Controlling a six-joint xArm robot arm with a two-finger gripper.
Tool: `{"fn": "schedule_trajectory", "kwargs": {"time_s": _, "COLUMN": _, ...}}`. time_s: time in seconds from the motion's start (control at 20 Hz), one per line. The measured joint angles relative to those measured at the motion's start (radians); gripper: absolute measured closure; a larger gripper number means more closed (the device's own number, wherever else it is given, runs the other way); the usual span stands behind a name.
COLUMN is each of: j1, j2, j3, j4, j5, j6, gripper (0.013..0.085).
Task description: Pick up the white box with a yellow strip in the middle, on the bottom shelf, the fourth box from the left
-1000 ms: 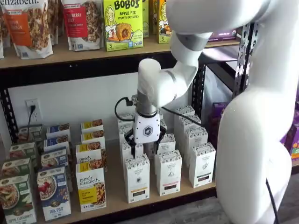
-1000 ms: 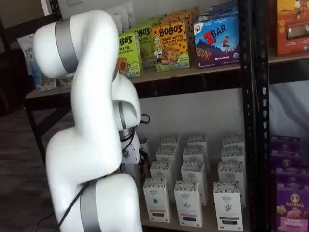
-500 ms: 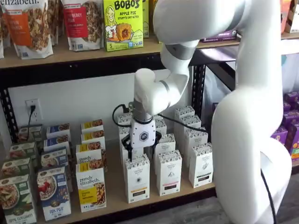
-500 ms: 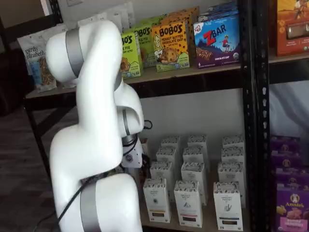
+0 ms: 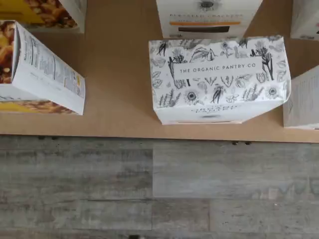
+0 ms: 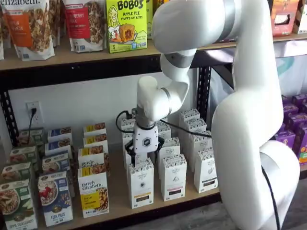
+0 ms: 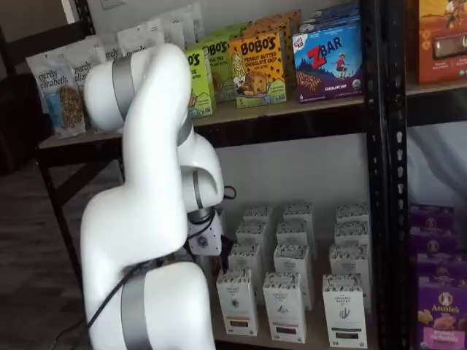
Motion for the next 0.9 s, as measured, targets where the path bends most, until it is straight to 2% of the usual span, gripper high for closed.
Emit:
{"fn": "schedule_trajectory", "kwargs": {"time_s": 0.15, "j1": -0.011, "j2": 0.039, "j3": -0.041, "j4": 0.057, "j5": 0.001, "j6": -0.063, "gripper": 0.013}}
{"fn": "schedule_trajectory", "kwargs": {"time_s": 0.5, "j1": -0.038, "j2": 0.116, "j3": -0.117, "j4": 0.026, "j5": 0.017, "j6": -0.061, "gripper": 0.013}}
{"fn": "schedule_trajectory", "kwargs": {"time_s": 0.75, "j1": -0.051, "j2": 0.181, "j3": -0.177, "j4": 0.058, "j5": 0.001, "j6": -0.105, "gripper": 0.013}}
{"fn": "schedule_trajectory", "kwargs": {"time_s": 0.9, "j1": -0.055, "j2": 0.211, "j3": -0.205, "j4": 0.055, "j5": -0.003, "j6": -0.106, "gripper": 0.013}}
